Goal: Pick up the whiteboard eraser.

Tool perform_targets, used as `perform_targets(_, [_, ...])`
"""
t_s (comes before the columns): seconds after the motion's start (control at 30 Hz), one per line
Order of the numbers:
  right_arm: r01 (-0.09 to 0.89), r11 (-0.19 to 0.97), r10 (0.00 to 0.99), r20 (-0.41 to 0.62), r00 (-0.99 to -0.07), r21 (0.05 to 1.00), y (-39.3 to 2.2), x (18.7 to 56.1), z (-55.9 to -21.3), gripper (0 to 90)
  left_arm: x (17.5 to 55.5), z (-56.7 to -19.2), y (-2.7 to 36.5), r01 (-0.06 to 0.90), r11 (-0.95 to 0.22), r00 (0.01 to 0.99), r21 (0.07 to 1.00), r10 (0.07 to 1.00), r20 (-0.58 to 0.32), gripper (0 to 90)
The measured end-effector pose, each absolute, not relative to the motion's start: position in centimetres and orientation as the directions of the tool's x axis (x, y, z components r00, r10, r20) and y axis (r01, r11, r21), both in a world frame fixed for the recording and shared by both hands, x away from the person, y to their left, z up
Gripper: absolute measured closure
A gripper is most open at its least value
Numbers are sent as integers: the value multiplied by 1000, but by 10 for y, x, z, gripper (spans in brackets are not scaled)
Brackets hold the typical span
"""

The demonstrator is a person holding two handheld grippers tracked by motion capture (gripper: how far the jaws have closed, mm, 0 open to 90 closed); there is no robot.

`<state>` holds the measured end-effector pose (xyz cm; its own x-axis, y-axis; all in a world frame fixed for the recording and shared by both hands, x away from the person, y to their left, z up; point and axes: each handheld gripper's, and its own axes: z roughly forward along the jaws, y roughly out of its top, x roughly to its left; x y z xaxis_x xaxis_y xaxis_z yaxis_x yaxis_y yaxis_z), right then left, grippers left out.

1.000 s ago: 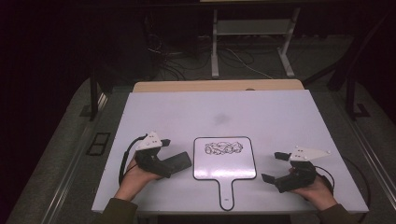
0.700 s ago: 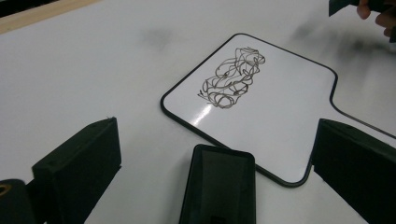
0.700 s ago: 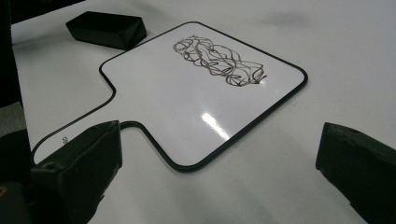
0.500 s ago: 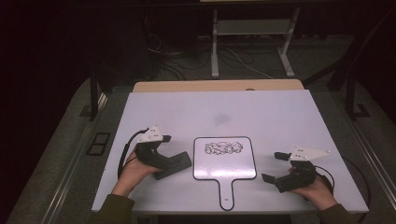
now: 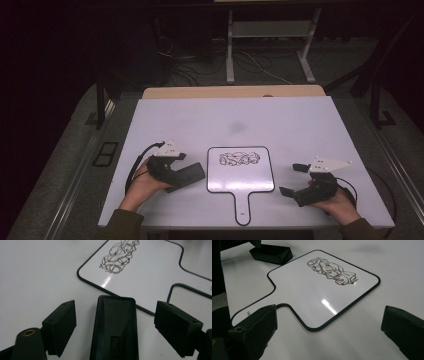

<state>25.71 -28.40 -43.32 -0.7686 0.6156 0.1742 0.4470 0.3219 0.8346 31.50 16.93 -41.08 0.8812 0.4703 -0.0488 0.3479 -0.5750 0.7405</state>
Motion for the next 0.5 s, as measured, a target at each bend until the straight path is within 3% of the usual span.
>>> perform_targets(0.5, [446, 349, 610, 162, -776, 824, -282, 258, -436, 0, 313, -421, 169, 365, -658, 890, 659, 454, -40, 217])
